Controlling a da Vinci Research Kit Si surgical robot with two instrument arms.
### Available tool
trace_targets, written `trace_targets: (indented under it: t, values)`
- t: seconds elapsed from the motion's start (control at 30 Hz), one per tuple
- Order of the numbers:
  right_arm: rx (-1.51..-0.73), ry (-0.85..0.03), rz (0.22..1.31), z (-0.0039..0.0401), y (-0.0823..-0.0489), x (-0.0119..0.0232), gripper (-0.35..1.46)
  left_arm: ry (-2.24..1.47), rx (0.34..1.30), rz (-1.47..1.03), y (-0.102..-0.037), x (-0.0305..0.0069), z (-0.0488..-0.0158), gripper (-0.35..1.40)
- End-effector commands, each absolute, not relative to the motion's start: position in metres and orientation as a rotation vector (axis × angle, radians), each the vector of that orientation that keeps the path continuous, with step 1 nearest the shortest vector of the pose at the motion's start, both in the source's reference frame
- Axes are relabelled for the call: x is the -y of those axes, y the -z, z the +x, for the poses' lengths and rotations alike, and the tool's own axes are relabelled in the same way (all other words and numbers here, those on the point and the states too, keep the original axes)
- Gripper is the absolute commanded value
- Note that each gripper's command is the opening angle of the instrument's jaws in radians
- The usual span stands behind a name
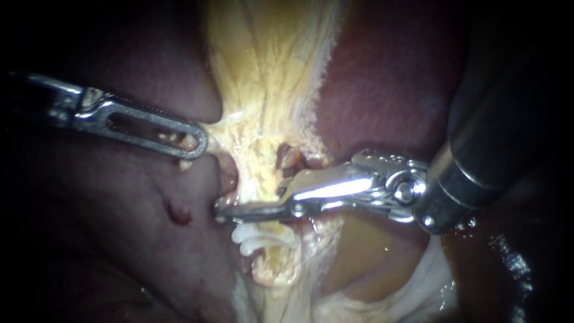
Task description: Going back third clip left tube
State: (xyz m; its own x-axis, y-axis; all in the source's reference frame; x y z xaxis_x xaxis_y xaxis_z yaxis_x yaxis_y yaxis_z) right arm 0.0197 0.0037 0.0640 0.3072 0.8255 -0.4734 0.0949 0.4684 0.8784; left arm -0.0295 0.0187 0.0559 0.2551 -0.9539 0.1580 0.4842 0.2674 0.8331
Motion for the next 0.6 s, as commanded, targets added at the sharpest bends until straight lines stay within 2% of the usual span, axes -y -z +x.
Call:
trace_targets:
  t: [0.03, 0.17, 0.27, 0.3, 0.33, 0.4, 0.5, 0.6]
  values:
    - [-1.176, -0.605, 0.988, 0.0196, -0.064, -0.0037, -0.35, 1.111, 0.768, 0.748, -0.0559, -0.0187, -0.0296, -0.35]
    - [-1.168, -0.615, 0.992, 0.0196, -0.064, -0.0037, -0.35, 1.111, 0.768, 0.748, -0.0558, -0.0187, -0.0296, -0.35]
    - [-1.197, -0.61, 0.97, 0.0195, -0.0639, -0.0037, -0.35, 1.111, 0.768, 0.748, -0.0558, -0.0187, -0.0296, -0.35]
    - [-1.212, -0.592, 0.955, 0.0196, -0.0639, -0.0037, -0.24, 1.111, 0.768, 0.748, -0.0558, -0.0187, -0.0296, -0.35]
    - [-1.217, -0.589, 0.952, 0.0197, -0.0639, -0.0037, -0.01, 1.111, 0.768, 0.748, -0.0558, -0.0187, -0.0296, -0.35]
    - [-1.227, -0.576, 0.939, 0.0199, -0.0639, -0.0037, 0.31, 1.111, 0.768, 0.748, -0.0558, -0.0187, -0.0296, -0.35]
    - [-1.254, -0.572, 0.895, 0.0204, -0.064, -0.0038, 0.45, 1.111, 0.768, 0.748, -0.0558, -0.0187, -0.0296, -0.35]
    - [-1.282, -0.552, 0.848, 0.0207, -0.0642, -0.0038, 0.48, 1.112, 0.768, 0.748, -0.0558, -0.0187, -0.0296, -0.35]
